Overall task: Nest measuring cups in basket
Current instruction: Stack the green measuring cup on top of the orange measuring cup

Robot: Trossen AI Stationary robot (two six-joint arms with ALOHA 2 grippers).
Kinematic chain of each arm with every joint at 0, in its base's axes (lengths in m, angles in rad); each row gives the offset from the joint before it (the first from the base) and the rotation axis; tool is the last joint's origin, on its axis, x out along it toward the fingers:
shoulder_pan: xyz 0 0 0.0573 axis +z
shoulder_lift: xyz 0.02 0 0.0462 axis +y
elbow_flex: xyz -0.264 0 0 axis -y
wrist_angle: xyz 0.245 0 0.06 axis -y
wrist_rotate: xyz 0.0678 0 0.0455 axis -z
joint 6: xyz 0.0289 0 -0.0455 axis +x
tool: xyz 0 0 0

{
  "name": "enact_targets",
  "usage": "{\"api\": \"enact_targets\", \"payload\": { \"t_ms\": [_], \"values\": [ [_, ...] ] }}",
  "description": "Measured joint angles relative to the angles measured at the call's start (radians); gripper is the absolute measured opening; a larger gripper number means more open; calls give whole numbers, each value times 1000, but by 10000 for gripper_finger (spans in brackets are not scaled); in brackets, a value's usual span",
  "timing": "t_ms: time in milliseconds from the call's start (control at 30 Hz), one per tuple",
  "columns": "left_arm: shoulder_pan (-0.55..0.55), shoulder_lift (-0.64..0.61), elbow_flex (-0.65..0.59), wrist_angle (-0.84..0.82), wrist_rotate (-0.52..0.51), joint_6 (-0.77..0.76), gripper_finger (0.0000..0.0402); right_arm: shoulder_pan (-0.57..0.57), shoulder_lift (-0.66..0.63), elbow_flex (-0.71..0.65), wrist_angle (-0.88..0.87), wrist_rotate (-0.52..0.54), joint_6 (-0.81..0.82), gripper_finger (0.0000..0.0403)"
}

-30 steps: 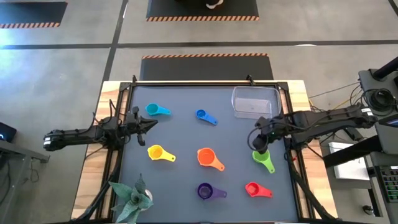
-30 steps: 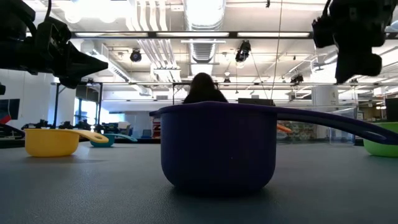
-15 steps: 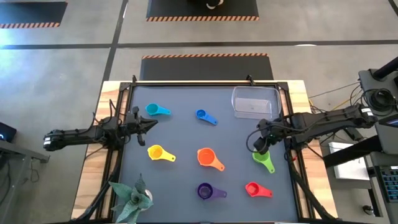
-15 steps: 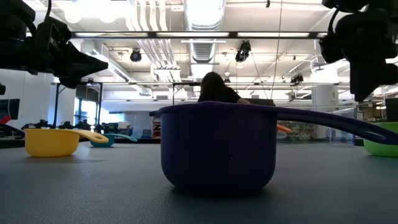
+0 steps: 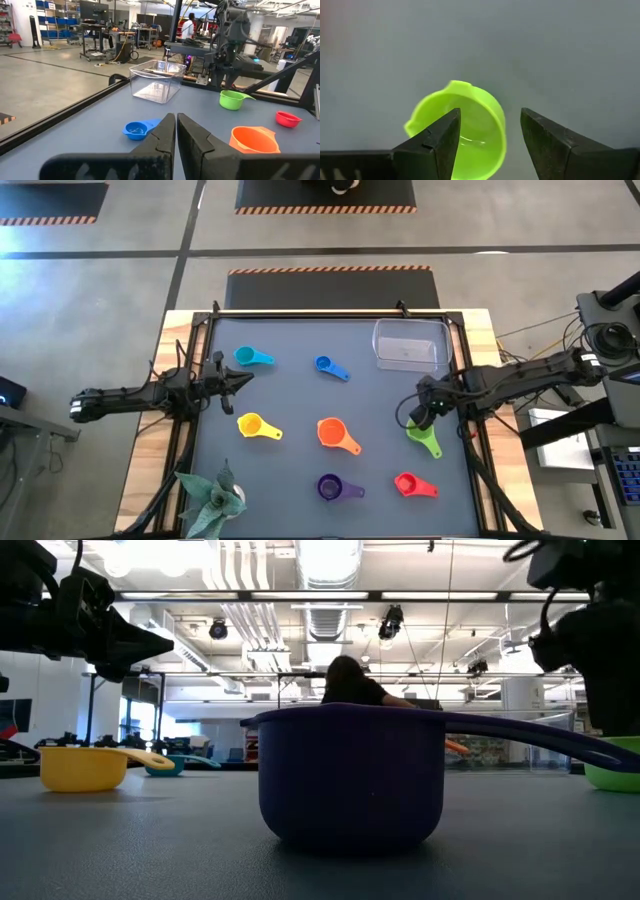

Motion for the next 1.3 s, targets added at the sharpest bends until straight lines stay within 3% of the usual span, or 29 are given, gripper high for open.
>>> {"api": "enact_targets", "payload": {
  "t_ms": [400, 733, 1067, 1300],
  "values": [
    [0, 0, 0, 0, 0, 0, 0, 0, 0, -59, 10, 0, 27, 175],
    [0, 0, 0, 0, 0, 0, 0, 0, 0, -56, 52, -54, 35, 19],
    [0, 0, 0, 0, 0, 0, 0, -1, 1, 101, 101, 36, 9, 9],
    [0, 0, 0, 0, 0, 0, 0, -1, 62, 232, 362, 61, -137, 9]
  ]
}}
